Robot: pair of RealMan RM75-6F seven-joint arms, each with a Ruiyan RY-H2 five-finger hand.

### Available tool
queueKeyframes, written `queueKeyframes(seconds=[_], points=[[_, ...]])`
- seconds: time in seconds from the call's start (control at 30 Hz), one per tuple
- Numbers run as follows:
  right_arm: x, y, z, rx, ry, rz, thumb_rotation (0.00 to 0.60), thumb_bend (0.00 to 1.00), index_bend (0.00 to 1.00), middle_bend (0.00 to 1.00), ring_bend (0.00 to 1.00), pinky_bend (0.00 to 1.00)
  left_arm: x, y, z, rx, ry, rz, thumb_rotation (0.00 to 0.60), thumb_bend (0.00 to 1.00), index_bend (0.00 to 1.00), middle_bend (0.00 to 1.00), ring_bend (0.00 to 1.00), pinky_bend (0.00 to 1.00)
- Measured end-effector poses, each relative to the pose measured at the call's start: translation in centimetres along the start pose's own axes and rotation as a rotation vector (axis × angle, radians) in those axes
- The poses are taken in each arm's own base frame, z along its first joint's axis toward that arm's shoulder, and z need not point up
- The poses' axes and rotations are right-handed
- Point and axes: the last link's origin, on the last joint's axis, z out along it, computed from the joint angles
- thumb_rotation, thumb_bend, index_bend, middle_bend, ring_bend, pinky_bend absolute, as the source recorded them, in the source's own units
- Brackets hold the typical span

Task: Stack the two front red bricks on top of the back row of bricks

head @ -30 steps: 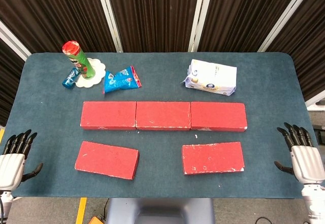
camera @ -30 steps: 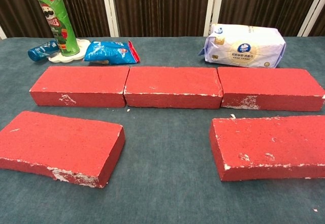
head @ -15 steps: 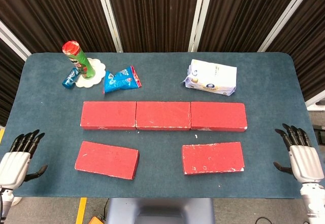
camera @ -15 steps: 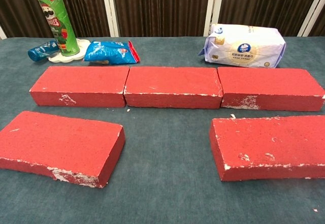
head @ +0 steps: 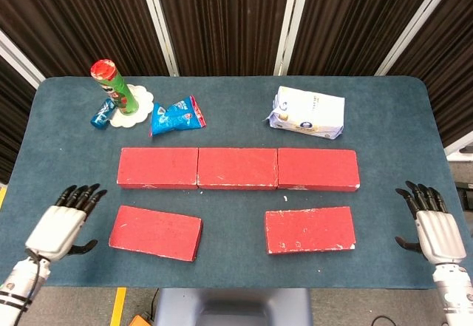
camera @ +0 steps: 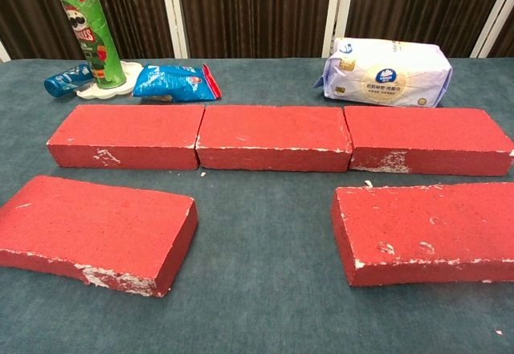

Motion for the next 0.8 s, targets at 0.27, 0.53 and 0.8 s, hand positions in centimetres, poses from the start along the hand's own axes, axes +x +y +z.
queueKeyframes(seconds=[0.27, 0.53, 0.8], points=[[-0.2, 0.0, 0.4, -0.003, -0.016, -0.004, 0.6, 0.0, 0.26, 0.15, 0.07, 0.0, -1.0, 4.0, 1.0, -0.065, -0.075, 0.055, 0.6, 0.2, 0.0, 0.0, 0.0, 0.0], [-0.5, -0.1, 0.6, -0.005, -0.031, -0.008, 0.6, 0.0, 0.27, 0.15, 0.07, 0.0, -2.1, 7.7, 2.2, -0.111, -0.13, 0.043, 0.6, 0.2, 0.0, 0.0, 0.0, 0.0], [-0.5, -0.1, 0.6, -0.011, -0.035, -0.005, 0.6, 0.0, 0.26, 0.15, 0.07, 0.0, -3.0, 8.7, 3.0, -0.104, -0.17, 0.035, 0.6, 0.2, 0.0, 0.0, 0.0, 0.0]])
